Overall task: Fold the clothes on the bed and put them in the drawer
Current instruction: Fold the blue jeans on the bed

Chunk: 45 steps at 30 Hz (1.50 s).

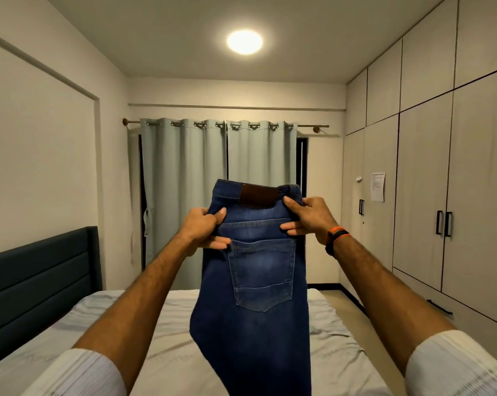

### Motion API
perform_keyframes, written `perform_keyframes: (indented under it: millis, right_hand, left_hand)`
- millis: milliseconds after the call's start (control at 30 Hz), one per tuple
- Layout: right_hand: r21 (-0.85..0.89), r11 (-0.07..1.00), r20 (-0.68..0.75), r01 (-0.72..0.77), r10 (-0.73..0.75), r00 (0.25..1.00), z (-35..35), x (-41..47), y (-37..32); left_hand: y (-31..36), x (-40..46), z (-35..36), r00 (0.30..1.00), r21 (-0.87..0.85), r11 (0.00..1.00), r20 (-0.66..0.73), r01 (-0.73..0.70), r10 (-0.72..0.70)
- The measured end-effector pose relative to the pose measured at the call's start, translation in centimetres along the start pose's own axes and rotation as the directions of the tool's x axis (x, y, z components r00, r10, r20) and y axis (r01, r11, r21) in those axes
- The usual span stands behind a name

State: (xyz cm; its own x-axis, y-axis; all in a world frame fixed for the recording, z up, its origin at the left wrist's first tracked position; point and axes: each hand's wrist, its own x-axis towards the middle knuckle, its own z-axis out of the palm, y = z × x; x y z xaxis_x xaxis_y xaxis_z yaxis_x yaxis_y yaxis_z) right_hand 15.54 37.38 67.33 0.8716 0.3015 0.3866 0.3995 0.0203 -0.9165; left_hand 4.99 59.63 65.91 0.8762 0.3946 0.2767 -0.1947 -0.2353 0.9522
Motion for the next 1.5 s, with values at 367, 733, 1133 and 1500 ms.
perform_keyframes:
  millis: [367,733,1133,1500]
  right_hand:
    - [0.013,1.000,-0.056,0.009,-0.008,0.998,-0.5,-1.4,0.2]
    - [-0.058,0.951,0.028,-0.304,0.306,0.952,-1.1,-5.6,13.8]
    - [-0.127,0.804,0.110,-0.581,0.593,0.798,-1.1,-8.6,28.6]
    - [-0.103,0.727,0.147,-0.679,0.686,0.712,-0.5,-3.0,37.3]
  left_hand:
    - [0.5,-1.2,0.3,0.999,0.021,0.999,-0.014,-0.050,0.050]
    - [-12.4,-3.6,3.7,0.959,0.143,0.961,0.123,0.237,-0.255]
    - [-26.7,-4.7,6.7,0.785,0.284,0.820,0.256,0.497,-0.565]
    - [-34.8,2.1,9.4,0.751,0.307,0.762,0.183,0.570,-0.635]
